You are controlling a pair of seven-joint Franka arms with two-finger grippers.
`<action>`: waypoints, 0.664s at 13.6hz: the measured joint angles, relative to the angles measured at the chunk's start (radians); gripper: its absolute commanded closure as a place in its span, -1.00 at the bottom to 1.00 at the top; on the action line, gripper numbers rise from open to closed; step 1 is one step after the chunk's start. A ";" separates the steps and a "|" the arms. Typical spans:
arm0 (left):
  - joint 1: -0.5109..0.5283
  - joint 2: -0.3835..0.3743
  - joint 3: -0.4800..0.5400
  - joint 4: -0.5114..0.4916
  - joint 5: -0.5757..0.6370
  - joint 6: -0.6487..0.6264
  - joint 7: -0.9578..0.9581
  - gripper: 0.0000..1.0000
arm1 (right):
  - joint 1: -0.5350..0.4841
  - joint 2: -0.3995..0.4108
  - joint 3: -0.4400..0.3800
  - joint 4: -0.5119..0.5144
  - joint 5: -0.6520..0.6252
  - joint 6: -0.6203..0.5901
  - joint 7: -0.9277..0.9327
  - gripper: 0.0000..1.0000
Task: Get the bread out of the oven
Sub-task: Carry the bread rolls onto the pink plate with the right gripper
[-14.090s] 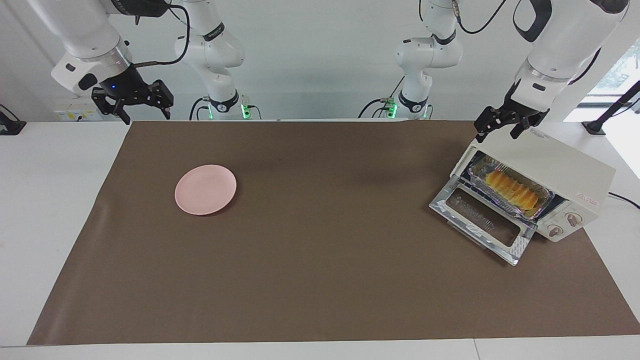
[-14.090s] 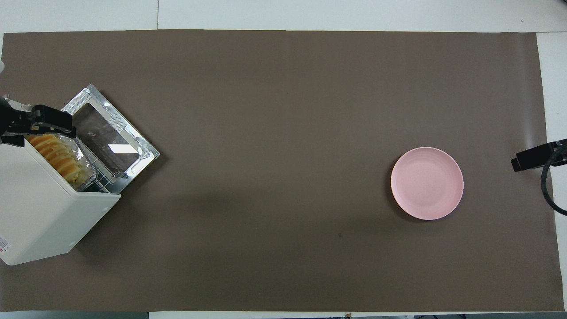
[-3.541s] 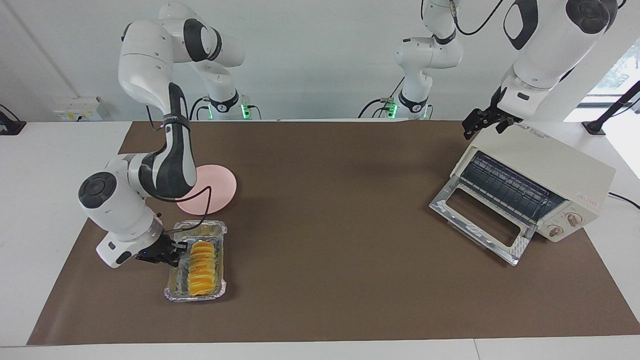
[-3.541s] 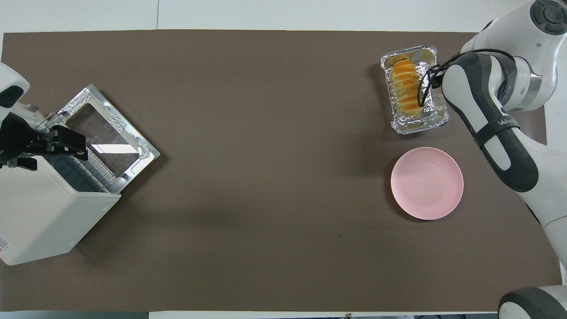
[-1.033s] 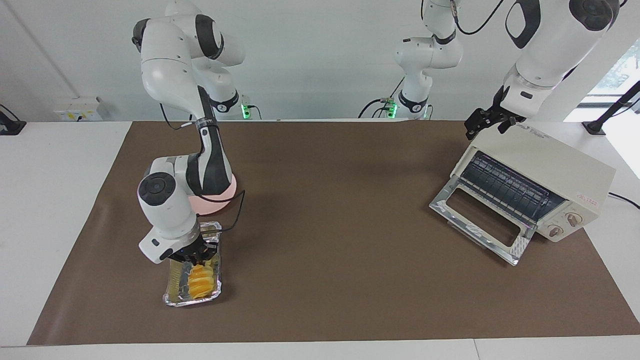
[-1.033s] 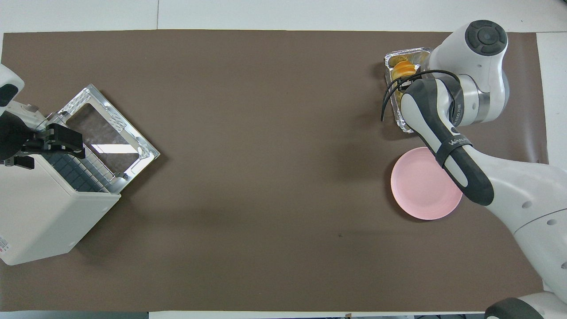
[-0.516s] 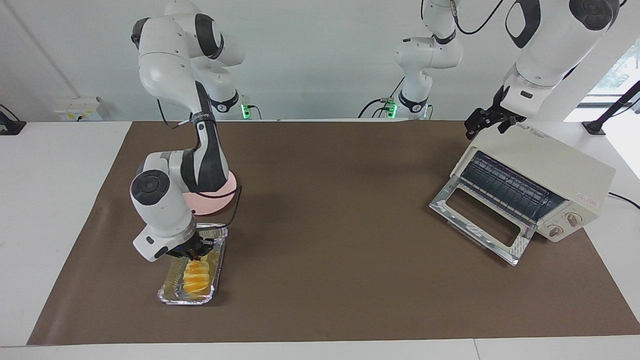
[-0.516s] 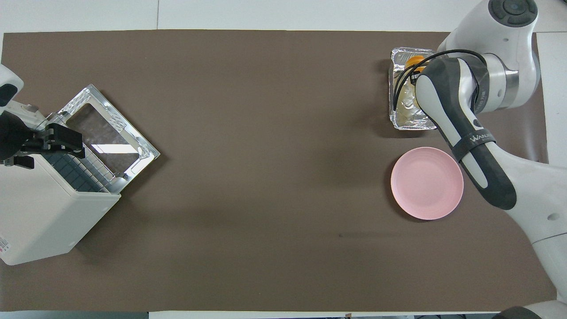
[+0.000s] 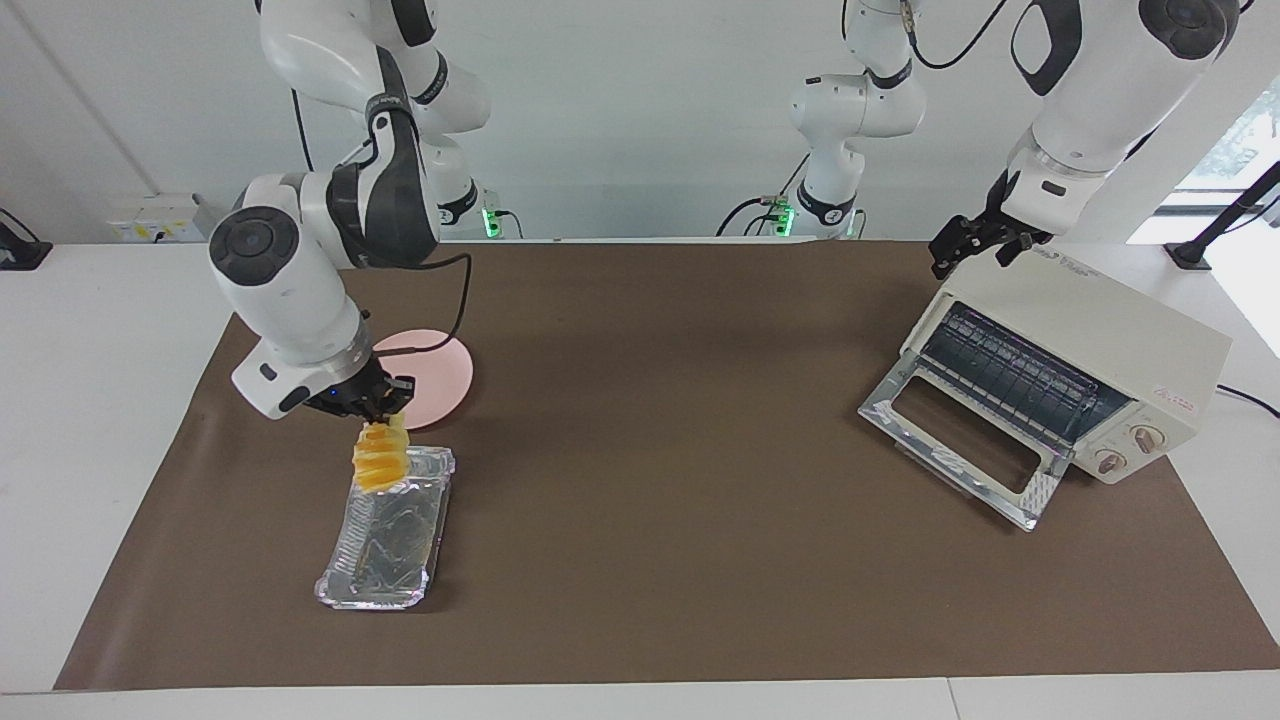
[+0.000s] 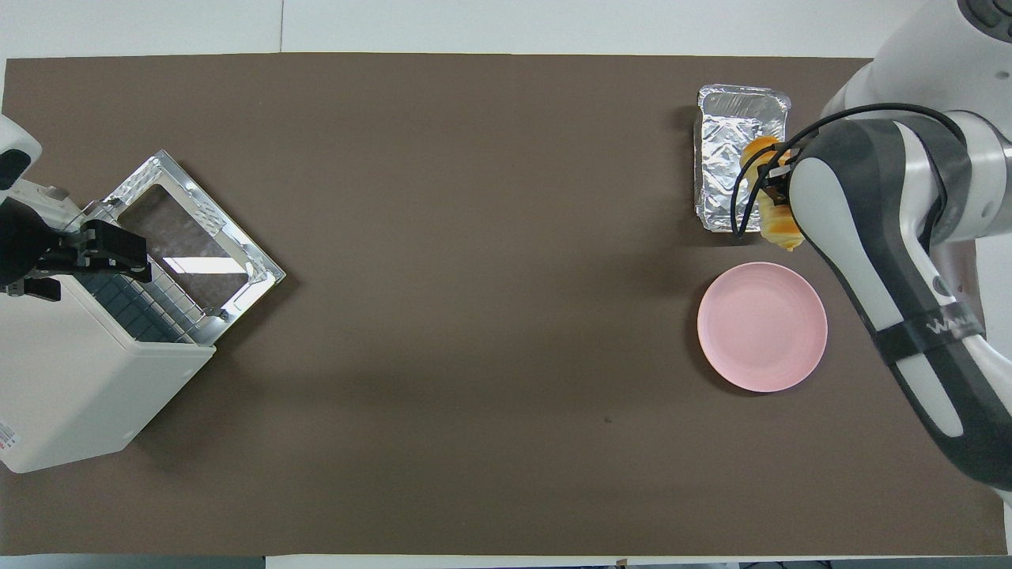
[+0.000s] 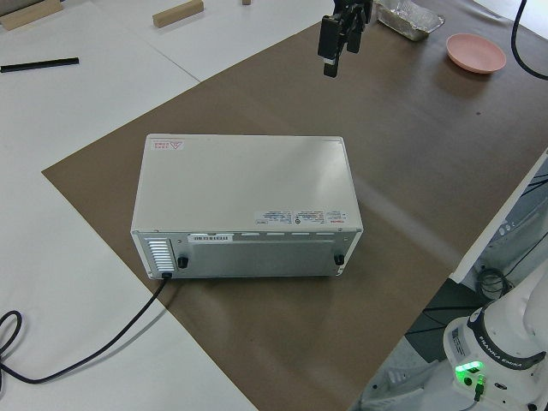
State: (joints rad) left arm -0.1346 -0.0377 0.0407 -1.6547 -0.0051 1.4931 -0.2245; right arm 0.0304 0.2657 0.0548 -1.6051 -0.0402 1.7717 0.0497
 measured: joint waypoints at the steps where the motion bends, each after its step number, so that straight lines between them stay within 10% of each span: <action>1: 0.000 0.000 0.000 0.000 0.000 0.000 0.000 -1.00 | -0.003 -0.067 0.000 -0.100 0.005 0.043 0.000 1.00; 9: 0.000 -0.002 -0.002 0.000 -0.002 0.000 0.000 -1.00 | -0.024 -0.416 -0.001 -0.874 0.034 0.619 0.000 1.00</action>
State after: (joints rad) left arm -0.1347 -0.0397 0.0391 -1.6547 -0.0074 1.4931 -0.2245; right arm 0.0063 -0.1504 0.0542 -2.4791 -0.0064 2.3904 0.0499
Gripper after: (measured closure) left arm 0.000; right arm 0.916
